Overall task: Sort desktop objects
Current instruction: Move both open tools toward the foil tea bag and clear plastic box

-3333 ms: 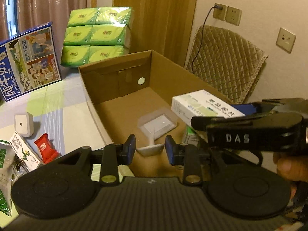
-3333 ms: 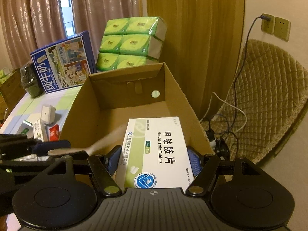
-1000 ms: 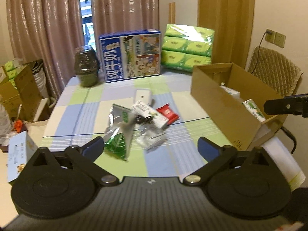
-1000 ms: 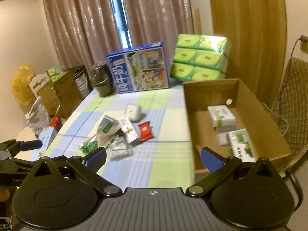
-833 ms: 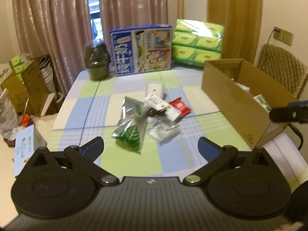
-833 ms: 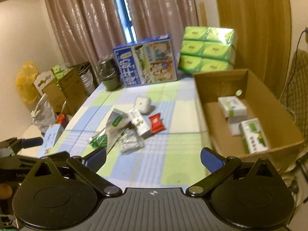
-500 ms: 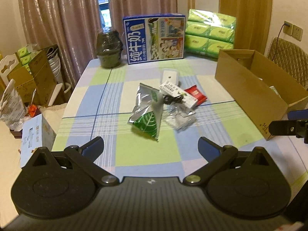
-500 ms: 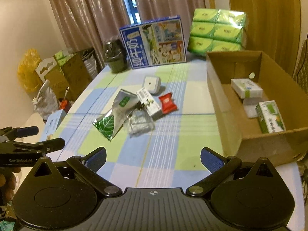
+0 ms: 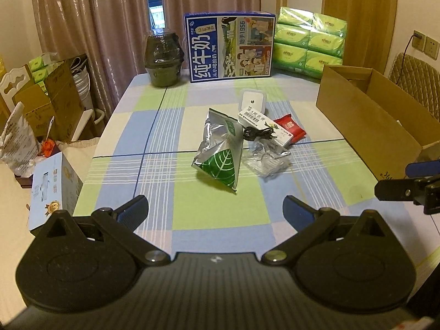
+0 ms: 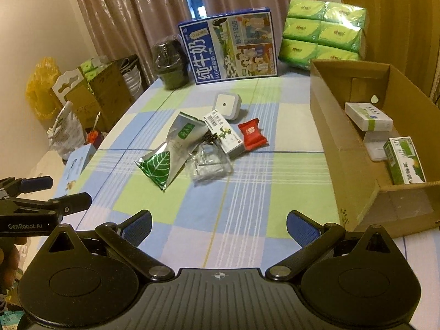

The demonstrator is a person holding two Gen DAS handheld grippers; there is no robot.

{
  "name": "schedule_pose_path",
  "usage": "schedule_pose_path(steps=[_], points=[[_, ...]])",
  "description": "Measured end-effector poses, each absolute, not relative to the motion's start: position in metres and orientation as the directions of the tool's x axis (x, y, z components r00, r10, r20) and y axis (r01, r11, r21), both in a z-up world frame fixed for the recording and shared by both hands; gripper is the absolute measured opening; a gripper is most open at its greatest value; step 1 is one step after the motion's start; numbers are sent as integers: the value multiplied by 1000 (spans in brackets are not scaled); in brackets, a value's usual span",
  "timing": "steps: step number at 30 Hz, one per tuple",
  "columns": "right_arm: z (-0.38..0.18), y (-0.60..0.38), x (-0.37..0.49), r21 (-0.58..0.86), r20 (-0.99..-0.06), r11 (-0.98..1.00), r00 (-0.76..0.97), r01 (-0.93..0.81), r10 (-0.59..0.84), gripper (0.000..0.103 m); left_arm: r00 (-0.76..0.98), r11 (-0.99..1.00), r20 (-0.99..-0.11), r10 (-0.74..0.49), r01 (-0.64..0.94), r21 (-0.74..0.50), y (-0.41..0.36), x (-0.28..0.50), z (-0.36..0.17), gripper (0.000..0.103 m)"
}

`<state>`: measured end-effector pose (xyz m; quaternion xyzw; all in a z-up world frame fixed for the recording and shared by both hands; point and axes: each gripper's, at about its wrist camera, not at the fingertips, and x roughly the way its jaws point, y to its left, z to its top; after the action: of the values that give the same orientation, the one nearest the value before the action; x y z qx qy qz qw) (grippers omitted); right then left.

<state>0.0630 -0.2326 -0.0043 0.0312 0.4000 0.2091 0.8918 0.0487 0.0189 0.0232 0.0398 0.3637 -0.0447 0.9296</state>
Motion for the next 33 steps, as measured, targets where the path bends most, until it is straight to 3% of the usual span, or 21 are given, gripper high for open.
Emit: schedule_pose_path(steps=[28, 33], points=[[-74, -191, 156, 237, -705, 871, 541, -430, 459, 101, 660, 981, -746, -88, 187, 51, 45, 148, -40, 102], [-81, -179, 175, 219, -701, 854, 534, -471, 474, 94, 649, 973, -755, -94, 219, 67, 45, 174, -51, 102]])
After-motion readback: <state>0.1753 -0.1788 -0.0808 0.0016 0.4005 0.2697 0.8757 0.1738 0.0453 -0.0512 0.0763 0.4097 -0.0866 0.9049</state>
